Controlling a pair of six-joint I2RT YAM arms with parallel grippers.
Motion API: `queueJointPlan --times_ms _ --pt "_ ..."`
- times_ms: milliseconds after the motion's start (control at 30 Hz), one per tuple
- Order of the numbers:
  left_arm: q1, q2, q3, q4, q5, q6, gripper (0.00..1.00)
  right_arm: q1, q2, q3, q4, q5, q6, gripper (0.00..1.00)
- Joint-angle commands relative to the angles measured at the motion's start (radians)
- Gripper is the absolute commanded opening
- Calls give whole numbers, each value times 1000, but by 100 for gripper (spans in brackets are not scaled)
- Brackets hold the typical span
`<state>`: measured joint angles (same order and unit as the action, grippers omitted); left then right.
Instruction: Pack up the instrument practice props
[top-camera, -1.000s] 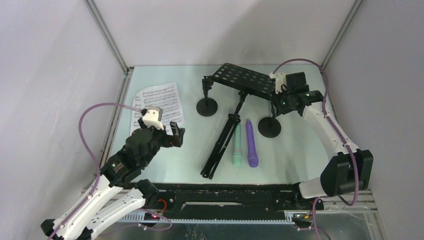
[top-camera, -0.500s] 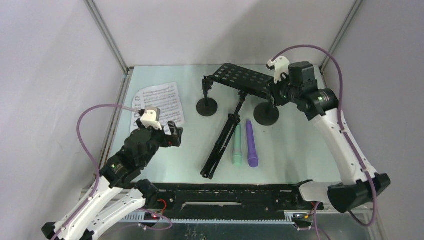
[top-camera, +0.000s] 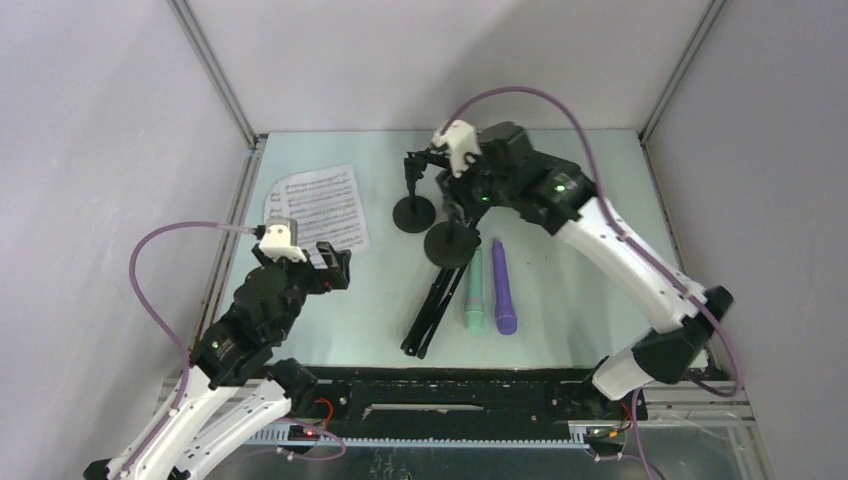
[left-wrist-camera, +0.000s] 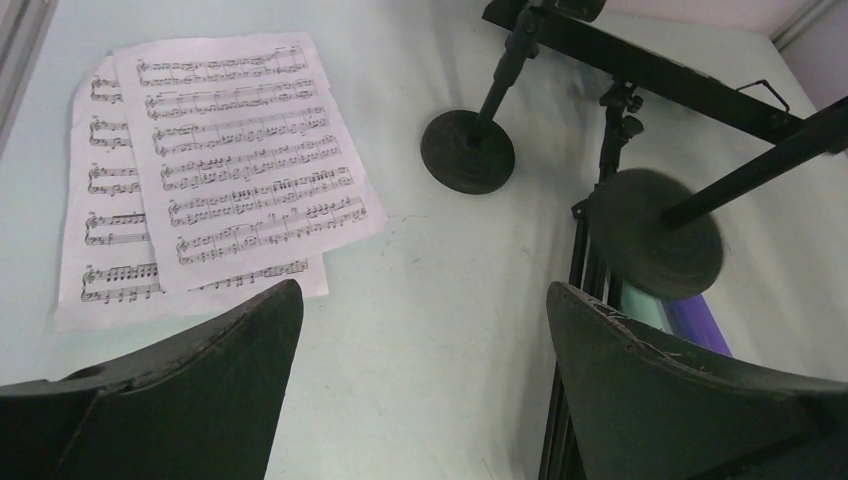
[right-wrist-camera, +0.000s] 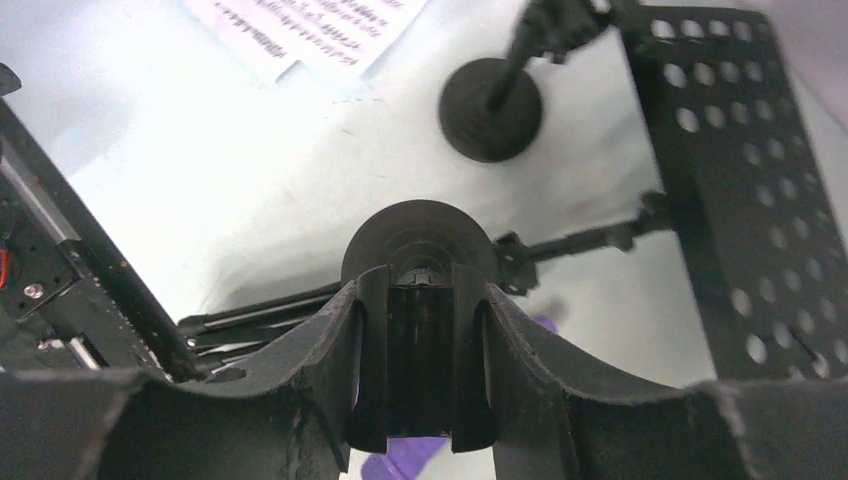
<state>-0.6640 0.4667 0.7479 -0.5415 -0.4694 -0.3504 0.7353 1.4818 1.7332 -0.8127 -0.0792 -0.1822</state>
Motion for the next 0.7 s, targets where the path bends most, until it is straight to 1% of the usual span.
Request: queueJointPlan --times_ms 0,133,267,400,533,667 --pt "13 -25 -17 -1 -72 -25 100 82 92 111 150 -7 30 27" --pt "19 -63 -16 -21 -143 -41 100 145 224 193 180 -1 42 27" --pt "23 -108 -21 -35 -207 -53 100 173 335 261 220 -8 48 26" --pt "27 -130 -27 -34 -213 -56 100 175 435 336 255 -13 53 26" --pt "26 -128 -25 -38 -212 -57 100 169 535 429 224 -30 51 25" --pt "27 -124 -24 -38 -207 -58 100 153 580 443 224 -30 74 24"
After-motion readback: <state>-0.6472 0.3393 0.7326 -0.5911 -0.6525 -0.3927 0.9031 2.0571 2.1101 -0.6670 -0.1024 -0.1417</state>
